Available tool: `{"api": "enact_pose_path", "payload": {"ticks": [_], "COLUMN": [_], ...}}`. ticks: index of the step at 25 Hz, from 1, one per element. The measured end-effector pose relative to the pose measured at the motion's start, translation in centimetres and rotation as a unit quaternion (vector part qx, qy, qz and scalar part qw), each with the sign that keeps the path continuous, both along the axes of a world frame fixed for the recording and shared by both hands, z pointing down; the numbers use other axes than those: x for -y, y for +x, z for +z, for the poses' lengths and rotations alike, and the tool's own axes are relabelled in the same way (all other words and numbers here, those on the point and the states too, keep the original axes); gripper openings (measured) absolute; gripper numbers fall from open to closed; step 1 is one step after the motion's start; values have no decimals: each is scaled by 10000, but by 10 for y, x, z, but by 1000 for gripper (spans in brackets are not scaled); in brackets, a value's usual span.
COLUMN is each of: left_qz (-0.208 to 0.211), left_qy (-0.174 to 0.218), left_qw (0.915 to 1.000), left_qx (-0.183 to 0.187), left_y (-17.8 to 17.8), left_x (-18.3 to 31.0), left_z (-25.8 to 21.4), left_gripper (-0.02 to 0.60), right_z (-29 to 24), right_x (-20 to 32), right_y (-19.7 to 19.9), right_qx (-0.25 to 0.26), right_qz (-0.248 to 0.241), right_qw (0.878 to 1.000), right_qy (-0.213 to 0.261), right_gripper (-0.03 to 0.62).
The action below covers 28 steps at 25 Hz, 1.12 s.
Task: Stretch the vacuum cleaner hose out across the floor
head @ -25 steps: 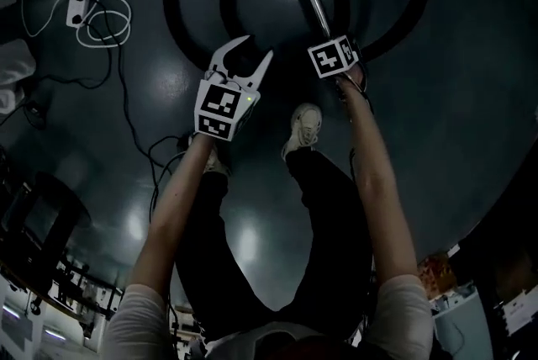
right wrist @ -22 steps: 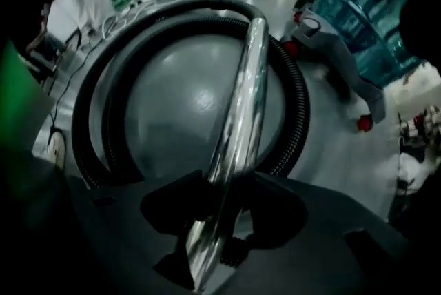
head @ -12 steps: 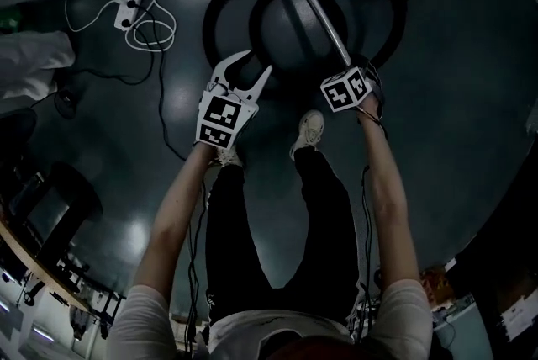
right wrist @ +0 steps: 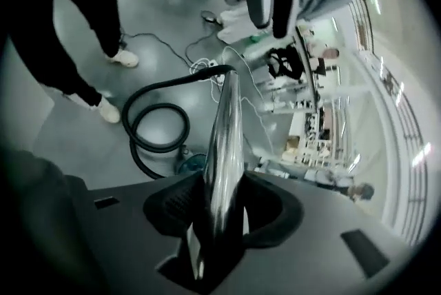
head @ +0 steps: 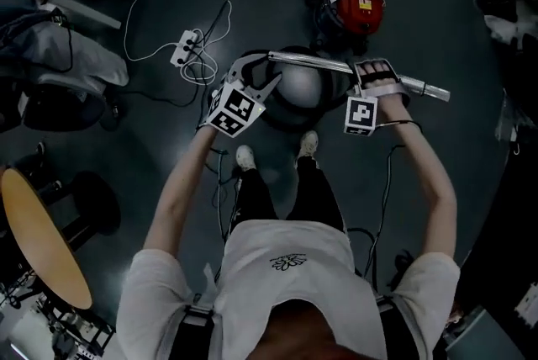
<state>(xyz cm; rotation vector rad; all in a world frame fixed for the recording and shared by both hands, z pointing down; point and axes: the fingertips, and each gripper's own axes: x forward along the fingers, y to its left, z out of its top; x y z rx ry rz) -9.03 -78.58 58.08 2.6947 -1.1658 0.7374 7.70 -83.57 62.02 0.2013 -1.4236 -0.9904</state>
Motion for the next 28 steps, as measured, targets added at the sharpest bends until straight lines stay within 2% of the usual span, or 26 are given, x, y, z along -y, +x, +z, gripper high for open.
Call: {"api": "enact_pose_path", "payload": {"ticks": [3, 6, 8, 10, 13, 15, 17, 19, 21, 23, 25, 26, 28], "left_qz": [630, 1287, 1459, 1406, 1503, 1602, 1707, 1898, 2127, 2402, 2704, 2801, 2869], "left_qy": [237, 446, 730, 970, 1023, 896, 677, 517, 416, 227, -32, -167, -529], "left_qw": [9974, 9874, 9793, 9766, 9760, 9782, 9809, 9796, 9755, 9691, 9609, 9585, 9565], "left_qx": [267, 799, 1201, 1307, 1201, 968, 635, 410, 383, 514, 599, 509, 78], "left_y": [5, 12, 2, -14, -29, -34, -36, -34, -31, -28, -24, -23, -19], "left_x": [-31, -64, -80, -86, -93, -102, -111, -121, -132, -146, -163, -170, -185], "left_z": [-55, -78, -92, -111, -134, -142, -148, -150, -149, -142, -133, -131, -130], "left_gripper": [210, 221, 235, 235, 241, 241, 241, 239, 239, 239, 238, 235, 177], "right_z": [-87, -153, -183, -199, -222, -238, -252, -263, -271, -272, -266, -262, -252], "right_x": [-31, -65, -82, -97, -111, -116, -127, -140, -153, -165, -175, -179, -187], "right_y": [-40, -88, -114, -128, -138, -145, -157, -172, -186, -198, -207, -210, -209], "right_qx": [-241, 127, 161, -8, -546, -890, -874, -810, -825, -834, -828, -806, -694], "right_qz": [-1135, -1874, -2217, -2512, -2924, -3166, -3382, -3613, -3805, -3956, -4049, -4042, -3948], "right_qw": [9924, 9805, 9724, 9651, 9492, 9348, 9254, 9148, 9044, 8967, 8933, 8951, 9038], "right_qy": [418, 584, 709, 736, 1024, 1341, 1472, 1611, 1748, 1801, 1768, 1701, 1498], "right_gripper": [181, 181, 181, 181, 181, 181, 181, 181, 181, 181, 181, 181, 183]}}
